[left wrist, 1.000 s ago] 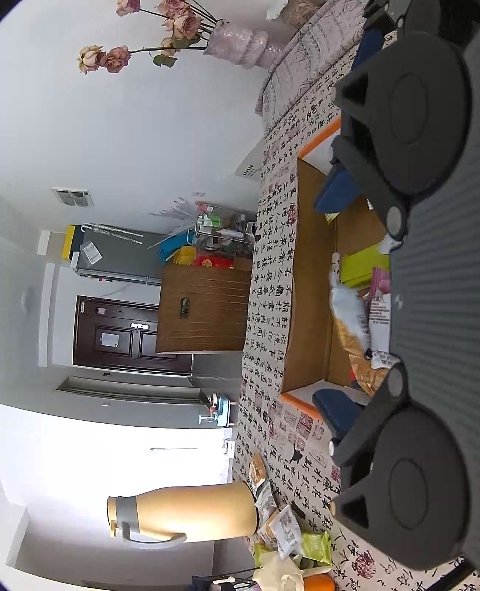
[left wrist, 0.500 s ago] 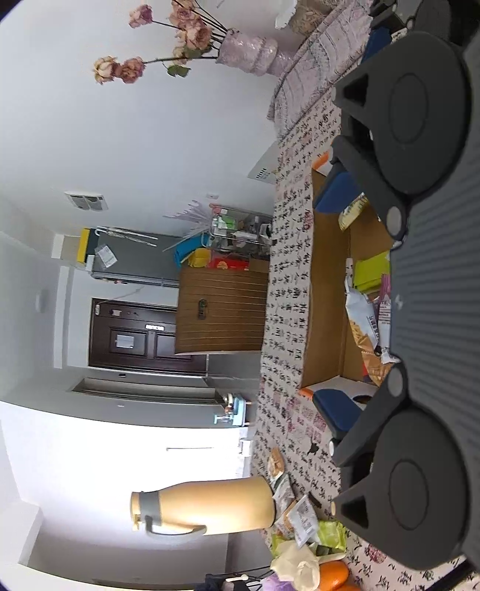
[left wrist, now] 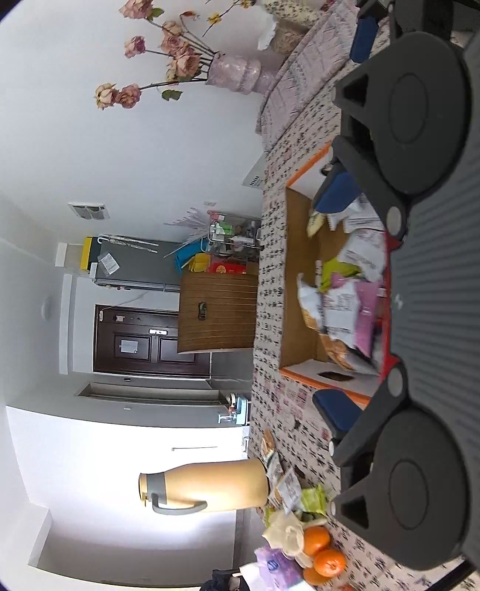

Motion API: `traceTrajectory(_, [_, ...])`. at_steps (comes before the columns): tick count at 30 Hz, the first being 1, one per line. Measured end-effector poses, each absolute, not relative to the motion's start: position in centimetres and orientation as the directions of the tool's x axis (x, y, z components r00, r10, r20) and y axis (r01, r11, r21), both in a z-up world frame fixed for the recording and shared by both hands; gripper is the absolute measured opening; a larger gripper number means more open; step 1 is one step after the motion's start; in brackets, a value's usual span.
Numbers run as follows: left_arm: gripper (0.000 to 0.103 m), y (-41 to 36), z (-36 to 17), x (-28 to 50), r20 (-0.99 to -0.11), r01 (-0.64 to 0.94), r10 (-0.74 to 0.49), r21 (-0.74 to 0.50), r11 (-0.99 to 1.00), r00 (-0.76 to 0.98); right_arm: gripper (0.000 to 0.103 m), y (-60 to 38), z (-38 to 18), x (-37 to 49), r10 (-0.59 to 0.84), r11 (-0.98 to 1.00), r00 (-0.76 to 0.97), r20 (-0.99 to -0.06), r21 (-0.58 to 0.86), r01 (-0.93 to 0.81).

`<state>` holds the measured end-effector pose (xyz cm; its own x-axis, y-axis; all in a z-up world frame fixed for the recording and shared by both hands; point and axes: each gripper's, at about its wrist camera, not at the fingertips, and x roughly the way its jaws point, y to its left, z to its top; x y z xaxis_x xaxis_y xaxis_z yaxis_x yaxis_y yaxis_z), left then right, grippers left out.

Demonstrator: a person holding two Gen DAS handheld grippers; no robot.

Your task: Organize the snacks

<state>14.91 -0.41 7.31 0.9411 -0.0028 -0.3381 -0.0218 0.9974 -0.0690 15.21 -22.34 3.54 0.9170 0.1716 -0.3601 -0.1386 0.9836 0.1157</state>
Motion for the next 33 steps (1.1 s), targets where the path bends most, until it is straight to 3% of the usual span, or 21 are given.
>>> traceTrajectory(24, [0.103, 0.8, -0.9, 7.6, -0.531, 0.025, -0.054, -0.063, 0.998, 0.846, 0.103, -22.9, -1.5, 6.5, 0.19, 0.98, 0.859, -0.476, 0.139, -0.14])
traceTrajectory(33, [0.103, 1.0, -1.3, 7.3, -0.542, 0.031, -0.065, -0.072, 0.997, 0.838, 0.103, -23.1, -2.1, 6.2, 0.179, 0.982, 0.85, -0.495, 0.137, -0.127])
